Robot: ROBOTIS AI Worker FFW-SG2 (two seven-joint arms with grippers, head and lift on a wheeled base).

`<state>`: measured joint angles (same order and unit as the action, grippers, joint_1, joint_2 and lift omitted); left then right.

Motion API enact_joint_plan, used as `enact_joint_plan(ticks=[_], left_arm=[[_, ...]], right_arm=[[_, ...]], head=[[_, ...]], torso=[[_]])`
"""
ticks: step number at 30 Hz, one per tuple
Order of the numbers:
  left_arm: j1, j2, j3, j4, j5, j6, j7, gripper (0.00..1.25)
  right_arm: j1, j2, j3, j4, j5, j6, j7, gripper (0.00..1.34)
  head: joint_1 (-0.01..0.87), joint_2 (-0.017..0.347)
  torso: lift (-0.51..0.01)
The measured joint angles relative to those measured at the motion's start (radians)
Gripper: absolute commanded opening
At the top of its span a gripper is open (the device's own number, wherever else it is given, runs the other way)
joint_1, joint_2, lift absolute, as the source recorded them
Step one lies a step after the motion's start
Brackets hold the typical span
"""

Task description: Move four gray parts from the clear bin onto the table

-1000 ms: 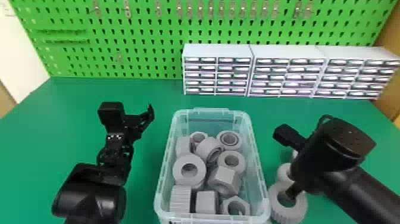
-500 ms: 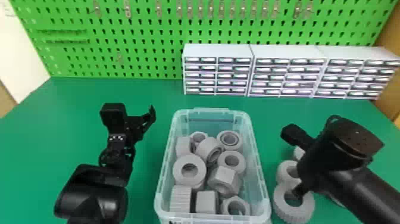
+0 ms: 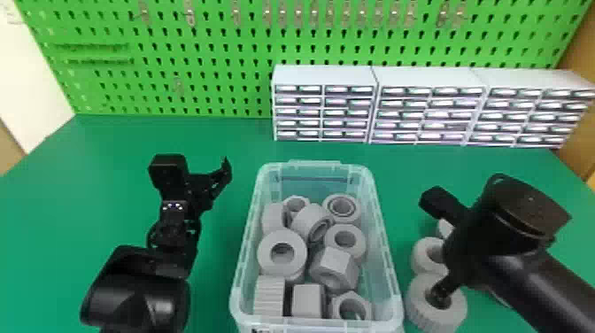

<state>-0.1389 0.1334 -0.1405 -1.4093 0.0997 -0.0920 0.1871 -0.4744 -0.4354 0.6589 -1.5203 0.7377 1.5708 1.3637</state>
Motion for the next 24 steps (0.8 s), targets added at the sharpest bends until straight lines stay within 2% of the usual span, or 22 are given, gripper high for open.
enact_joint_plan(ticks=[6, 11, 19, 24], left_arm=[[0.001, -0.001, 0.001, 0.000, 0.000, 0.000, 0.000, 1.15], [0.001, -0.003, 0.001, 0.000, 0.000, -0.001, 0.000, 1.15], [0.001, -0.010, 0.000, 0.004, 0.000, -0.002, 0.000, 1.15], [0.000, -0.016, 0.000, 0.008, -0.004, -0.002, 0.000, 1.15]], right_arm=[[-0.002, 0.006, -0.015, -0.002, -0.001, 0.000, 0.000, 0.97], [0.001, 0.021, -0.066, -0.014, 0.016, 0.000, 0.000, 0.97], [0.004, 0.070, -0.213, -0.024, 0.081, -0.006, 0.000, 0.97], [-0.015, 0.094, -0.270, -0.025, 0.110, -0.015, 0.000, 0.97]], head=[[0.693, 0.072], [0.693, 0.072], [0.693, 0.072], [0.693, 0.072]], torso=[[-0.052], [-0.052], [-0.052], [-0.052]])
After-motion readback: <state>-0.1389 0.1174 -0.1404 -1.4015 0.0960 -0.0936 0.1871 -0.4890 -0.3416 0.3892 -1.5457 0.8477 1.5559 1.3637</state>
